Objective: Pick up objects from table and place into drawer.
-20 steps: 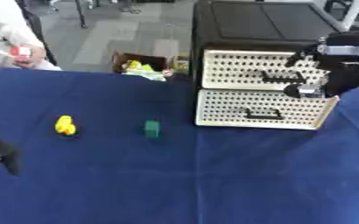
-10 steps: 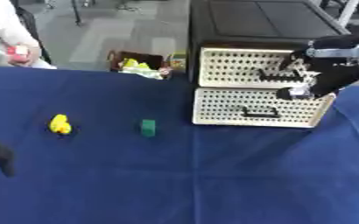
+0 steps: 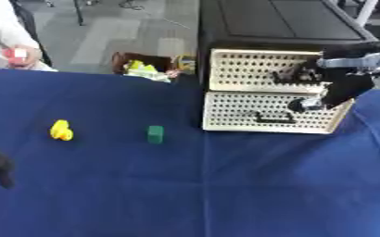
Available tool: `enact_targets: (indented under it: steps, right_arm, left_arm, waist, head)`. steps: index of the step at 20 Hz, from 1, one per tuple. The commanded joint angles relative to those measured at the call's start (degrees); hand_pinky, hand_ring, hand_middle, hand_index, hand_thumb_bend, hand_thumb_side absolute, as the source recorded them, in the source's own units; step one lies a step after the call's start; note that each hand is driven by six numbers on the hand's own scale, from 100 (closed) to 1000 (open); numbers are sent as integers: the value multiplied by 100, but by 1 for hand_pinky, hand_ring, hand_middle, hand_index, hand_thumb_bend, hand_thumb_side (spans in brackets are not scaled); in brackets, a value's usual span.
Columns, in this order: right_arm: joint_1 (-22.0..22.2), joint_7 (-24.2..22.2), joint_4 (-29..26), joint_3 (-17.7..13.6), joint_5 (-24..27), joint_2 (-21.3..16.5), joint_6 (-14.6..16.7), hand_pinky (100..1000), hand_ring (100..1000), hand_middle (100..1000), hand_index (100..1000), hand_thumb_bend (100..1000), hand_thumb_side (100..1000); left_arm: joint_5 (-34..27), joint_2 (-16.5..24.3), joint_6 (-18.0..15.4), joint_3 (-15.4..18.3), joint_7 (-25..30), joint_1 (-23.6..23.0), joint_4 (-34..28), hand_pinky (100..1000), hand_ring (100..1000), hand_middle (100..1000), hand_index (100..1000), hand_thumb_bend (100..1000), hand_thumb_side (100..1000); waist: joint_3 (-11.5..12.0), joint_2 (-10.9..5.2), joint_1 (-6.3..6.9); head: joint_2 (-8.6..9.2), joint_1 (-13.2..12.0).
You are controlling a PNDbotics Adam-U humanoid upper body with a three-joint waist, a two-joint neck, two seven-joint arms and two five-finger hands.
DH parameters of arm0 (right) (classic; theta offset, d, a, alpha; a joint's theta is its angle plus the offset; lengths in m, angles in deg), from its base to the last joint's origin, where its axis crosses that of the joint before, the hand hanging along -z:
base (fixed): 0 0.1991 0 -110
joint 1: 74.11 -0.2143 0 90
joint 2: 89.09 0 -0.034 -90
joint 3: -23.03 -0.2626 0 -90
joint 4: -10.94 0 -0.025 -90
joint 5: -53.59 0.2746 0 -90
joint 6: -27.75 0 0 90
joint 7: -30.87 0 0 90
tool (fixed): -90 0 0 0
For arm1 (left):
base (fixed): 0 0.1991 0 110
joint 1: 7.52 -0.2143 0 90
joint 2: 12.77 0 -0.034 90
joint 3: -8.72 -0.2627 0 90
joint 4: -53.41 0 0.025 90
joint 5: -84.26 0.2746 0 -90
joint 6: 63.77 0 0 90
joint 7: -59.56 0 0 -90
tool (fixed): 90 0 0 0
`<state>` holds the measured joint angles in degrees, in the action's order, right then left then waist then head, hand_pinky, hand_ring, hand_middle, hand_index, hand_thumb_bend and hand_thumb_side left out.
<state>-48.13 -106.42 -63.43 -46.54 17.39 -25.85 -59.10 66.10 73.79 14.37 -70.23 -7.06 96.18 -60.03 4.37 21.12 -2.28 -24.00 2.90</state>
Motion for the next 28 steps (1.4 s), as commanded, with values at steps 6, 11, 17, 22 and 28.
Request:
enact_targets:
  steps: [6, 11, 17, 22, 28]
  right_arm:
    - [-96, -59, 72, -12, -52, -106, 81, 315, 100, 100, 879, 421, 752]
    - [-89, -77, 99, -3, -50, -92, 88, 313, 100, 100, 873, 422, 766]
    - [-74, -109, 56, -3, 43, -110, 75, 308, 100, 100, 866, 417, 767]
    - [-148, -328, 164, -1, 107, -122, 209, 300, 100, 100, 862, 421, 771]
    - [-273, -383, 311, -5, 32, -106, 357, 299, 100, 100, 845, 431, 768]
  left_arm:
    - [25, 45, 1, 6, 0, 65, -115, 438, 582, 523, 805, 100, 816]
    - [32, 39, 11, 8, -2, 63, -115, 438, 582, 523, 805, 100, 817]
    - [30, 48, 20, 8, -7, 53, -115, 439, 582, 523, 804, 100, 816]
    - [46, 64, 45, 9, -13, 47, -115, 438, 582, 523, 804, 100, 820]
    - [78, 78, 84, 13, -62, 44, -115, 438, 581, 522, 803, 100, 820]
  waist:
    - [-7, -88, 4]
    - [-10, -89, 6]
    - [-23, -110, 3]
    - [-22, -123, -25]
    - [-20, -131, -58]
  head:
    - [79, 21]
    - [87, 26]
    - [82, 26]
    - [87, 16]
    - [95, 2]
